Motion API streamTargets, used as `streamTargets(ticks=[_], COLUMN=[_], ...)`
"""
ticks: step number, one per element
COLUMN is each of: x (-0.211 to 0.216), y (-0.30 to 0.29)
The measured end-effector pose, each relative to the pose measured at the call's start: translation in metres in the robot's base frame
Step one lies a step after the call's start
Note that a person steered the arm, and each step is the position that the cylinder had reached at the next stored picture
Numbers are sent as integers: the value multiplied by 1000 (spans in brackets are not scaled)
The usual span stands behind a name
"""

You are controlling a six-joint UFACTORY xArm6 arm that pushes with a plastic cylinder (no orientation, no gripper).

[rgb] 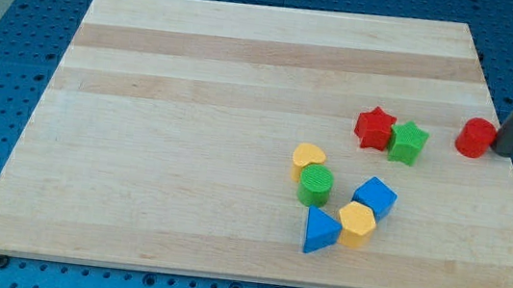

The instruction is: Point your arm towards green star

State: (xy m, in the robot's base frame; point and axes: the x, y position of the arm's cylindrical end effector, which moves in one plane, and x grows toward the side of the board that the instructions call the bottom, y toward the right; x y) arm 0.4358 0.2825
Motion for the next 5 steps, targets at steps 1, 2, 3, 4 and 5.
streamTargets(ticks=[1, 2, 3, 4, 5], x=[0, 0, 0, 7, 32], y=[-17, -26, -11, 27, 40])
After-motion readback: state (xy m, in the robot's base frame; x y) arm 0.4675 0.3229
